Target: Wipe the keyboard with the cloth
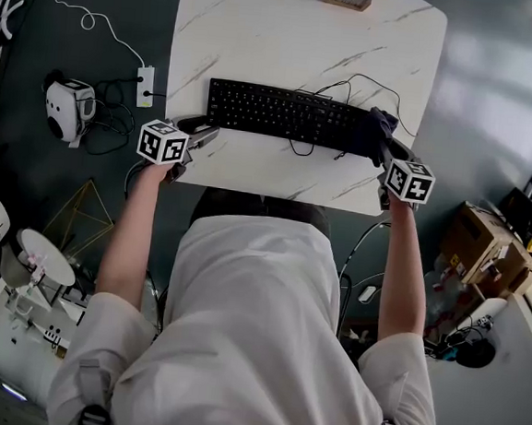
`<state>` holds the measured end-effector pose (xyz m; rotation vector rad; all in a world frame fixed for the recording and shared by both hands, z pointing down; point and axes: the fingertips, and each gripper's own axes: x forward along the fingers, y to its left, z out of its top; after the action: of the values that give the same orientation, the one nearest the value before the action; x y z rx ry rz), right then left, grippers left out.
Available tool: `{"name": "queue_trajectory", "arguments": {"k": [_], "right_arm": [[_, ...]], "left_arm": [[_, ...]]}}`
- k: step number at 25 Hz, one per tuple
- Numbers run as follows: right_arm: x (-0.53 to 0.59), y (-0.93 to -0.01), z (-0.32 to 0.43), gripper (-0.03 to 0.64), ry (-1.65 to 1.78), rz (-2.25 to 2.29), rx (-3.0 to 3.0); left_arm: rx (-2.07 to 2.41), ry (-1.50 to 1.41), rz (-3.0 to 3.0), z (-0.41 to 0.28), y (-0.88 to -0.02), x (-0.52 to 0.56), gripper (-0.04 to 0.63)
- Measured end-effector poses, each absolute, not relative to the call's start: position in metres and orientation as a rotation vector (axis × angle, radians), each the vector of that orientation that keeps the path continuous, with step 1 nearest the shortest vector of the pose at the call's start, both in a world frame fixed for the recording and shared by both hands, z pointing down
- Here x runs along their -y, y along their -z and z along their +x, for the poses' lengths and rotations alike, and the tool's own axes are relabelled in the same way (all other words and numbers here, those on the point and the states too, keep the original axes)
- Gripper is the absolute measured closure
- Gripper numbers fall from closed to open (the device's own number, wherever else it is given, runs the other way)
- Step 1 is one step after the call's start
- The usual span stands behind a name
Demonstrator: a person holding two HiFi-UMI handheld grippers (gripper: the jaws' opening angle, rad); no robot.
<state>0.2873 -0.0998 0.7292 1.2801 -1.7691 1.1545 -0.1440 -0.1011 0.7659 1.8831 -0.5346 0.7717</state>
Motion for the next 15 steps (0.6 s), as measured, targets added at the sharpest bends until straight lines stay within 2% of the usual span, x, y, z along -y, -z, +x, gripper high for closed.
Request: {"name": "queue_trajectory", "arguments": {"k": [3,9,15], "right_arm": [[0.111,-0.726,0.281,0.538,-1.093,1.308,1.744],[0.128,-0.738,0.206,0.538,-1.062,1.213,1.783],[0.139,-0.736,0.164,0.540,-1.105,1.243,1.804]], "left_arm": [[0.526,-0.767,1.891,-0.144,-0.765,0.101,0.382],[0.506,-0.795,1.926,-0.142,-0.766,0.099,0.381],[0.482,-0.788,1.946,-0.143,-0.766,0.099,0.382]]}}
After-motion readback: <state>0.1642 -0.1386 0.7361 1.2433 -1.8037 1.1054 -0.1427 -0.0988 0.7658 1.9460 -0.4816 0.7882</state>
